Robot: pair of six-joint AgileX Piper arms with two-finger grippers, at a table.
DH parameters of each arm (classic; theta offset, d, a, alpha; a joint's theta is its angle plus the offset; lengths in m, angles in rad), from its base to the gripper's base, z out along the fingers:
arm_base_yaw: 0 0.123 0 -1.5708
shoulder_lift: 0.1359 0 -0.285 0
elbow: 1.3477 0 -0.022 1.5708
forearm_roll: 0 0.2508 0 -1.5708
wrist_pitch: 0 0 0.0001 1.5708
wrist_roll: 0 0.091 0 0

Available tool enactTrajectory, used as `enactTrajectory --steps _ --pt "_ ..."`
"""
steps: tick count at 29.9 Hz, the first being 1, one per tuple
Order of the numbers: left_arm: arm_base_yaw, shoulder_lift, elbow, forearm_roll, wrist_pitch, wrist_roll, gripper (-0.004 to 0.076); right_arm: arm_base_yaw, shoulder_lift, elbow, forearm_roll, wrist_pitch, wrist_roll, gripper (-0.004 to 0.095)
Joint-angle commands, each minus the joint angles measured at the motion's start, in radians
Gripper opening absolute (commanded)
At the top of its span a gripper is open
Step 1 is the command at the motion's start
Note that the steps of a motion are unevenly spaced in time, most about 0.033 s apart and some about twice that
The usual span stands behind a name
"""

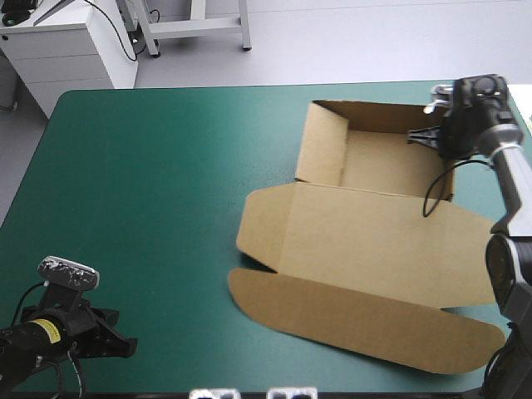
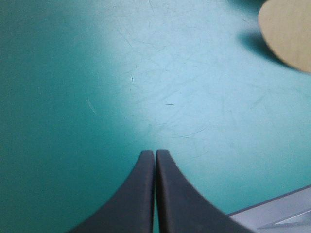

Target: Fold the box

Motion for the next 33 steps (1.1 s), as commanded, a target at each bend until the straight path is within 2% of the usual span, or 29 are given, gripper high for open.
enactTrajectory --steps 1,5,8,11,16,18,23,25,33 --pt "-0.004 0.005 -0.022 -0.013 0.033 -0.005 -0.0008 -0.166 -0.066 -0.028 -0.016 0.022 -0.025 -0.0020" --pt "-0.004 0.005 -0.022 -0.032 0.029 -0.005 -0.0008 -0.351 -0.057 -0.028 -0.016 0.022 -0.033 -0.0020" --pt "-0.004 0.005 -0.022 -0.034 0.025 -0.005 -0.0008 -0.447 -0.039 -0.028 -0.005 0.022 -0.033 -0.0020" --pt "-0.004 0.005 -0.022 -0.034 0.025 -0.005 -0.0008 -0.500 -0.028 -0.028 -0.016 0.022 -0.033 -0.0020" --pt "-0.004 0.005 -0.022 -0.038 0.025 -0.005 -0.0008 -0.515 -0.004 -0.028 -0.053 0.021 -0.040 -0.0010" --pt "-0.004 0.005 -0.022 -0.047 0.025 -0.005 -0.0008 -0.515 0.005 -0.028 -0.038 0.023 -0.040 0.0037" --pt "-0.004 0.005 -0.022 -0.058 0.035 -0.005 -0.0008 -0.515 0.012 -0.028 0.032 0.023 -0.077 0.0379" --pt "-0.004 0.005 -0.022 -0.058 0.035 -0.005 -0.0008 -0.515 0.005 -0.028 0.032 0.023 -0.093 0.0460" --pt "-0.004 0.007 -0.022 -0.056 0.033 -0.005 -0.0008 -0.517 -0.114 -0.028 0.030 0.023 -0.097 0.0481"
